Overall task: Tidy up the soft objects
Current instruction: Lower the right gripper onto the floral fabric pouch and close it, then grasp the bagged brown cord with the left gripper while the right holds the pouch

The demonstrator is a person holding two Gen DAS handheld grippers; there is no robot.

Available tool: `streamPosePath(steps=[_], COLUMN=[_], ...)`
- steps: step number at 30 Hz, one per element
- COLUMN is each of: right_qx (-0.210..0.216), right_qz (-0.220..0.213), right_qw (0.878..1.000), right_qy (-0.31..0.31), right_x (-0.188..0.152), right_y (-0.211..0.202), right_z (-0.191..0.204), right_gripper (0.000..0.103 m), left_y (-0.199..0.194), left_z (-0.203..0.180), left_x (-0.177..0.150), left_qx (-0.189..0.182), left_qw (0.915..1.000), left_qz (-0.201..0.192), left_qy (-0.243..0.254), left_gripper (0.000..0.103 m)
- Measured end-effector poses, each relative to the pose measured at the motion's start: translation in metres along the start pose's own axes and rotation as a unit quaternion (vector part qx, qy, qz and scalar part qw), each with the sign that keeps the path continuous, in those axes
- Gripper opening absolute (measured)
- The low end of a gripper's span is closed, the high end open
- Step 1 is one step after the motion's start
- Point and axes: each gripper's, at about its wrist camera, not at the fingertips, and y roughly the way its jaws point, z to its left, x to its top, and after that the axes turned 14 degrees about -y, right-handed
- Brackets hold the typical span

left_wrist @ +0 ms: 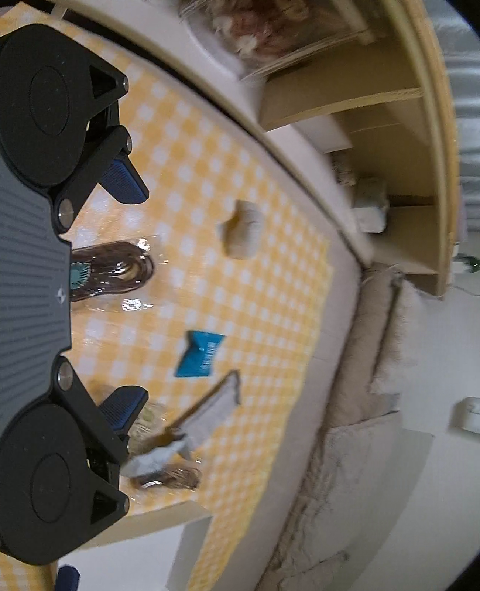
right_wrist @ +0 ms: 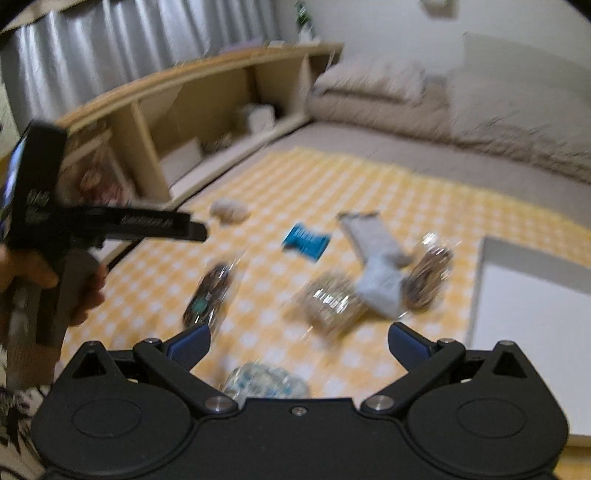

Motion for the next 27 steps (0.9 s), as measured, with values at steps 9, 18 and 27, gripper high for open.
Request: streamPosePath(steps=[9, 18, 27], right_qx=[0.071, 0.089, 0.106], right_qz=[0.095, 0.161, 0.213], right_qw=[0.992, 0.981, 0.965], right_qy=[0.037, 0.069, 0.110], right_x=[-0.011, -0.025, -0.034], right_y=[0.053, 0.100, 0.120], right_z=[0.005, 0.003, 0.003], right_gripper=[0.103, 0.103, 0.086], left_y=[0.043, 0.076, 0.090], left_z=[0.008, 0.011, 0.021], left_x=[-0.010, -0.018, -0.023], left_qx=[-0.023, 0.014, 0.040], left_qw=[0.9976, 0.9942, 0.9898], left_qz=[0.061, 0.107, 0.137], left_qy=[-0.025, -0.002, 0.005], left_gripper=[0.103, 0.103, 0.102])
